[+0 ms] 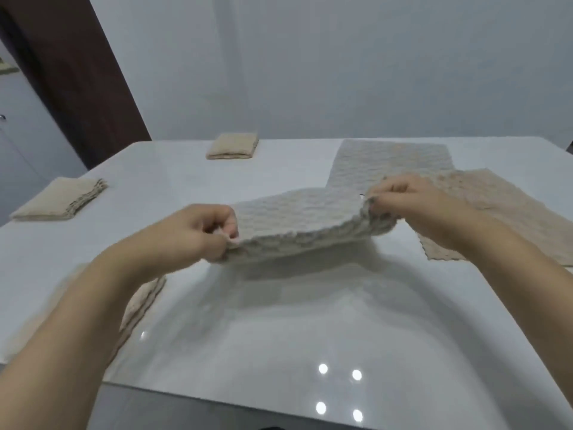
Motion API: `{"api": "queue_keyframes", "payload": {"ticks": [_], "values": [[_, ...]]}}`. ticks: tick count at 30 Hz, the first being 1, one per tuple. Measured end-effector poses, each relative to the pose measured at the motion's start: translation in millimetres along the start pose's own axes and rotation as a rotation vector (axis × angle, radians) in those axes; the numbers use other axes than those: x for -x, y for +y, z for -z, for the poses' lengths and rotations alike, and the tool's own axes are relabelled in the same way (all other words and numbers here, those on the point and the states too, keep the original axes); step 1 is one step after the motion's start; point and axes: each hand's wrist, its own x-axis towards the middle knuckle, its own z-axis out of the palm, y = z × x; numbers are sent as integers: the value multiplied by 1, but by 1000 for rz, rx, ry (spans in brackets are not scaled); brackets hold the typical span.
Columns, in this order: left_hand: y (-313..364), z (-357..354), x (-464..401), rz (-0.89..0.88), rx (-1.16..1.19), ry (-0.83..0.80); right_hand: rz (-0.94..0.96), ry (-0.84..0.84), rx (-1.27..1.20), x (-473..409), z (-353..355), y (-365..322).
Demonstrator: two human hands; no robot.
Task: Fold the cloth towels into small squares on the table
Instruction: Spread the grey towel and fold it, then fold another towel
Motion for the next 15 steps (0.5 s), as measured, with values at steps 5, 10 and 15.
{"api": "queue_keyframes", "payload": {"ticks": [5, 10, 15], "values": [[-11, -29, 24, 234, -150, -532, -410, -470, 240, 43, -12, 0], [6, -42, -4, 104, -113, 26, -297, -176, 534, 29, -27, -9], [-6, -81, -59, 32, -274, 341, -95, -56, 735, -16, -60, 13]]}}
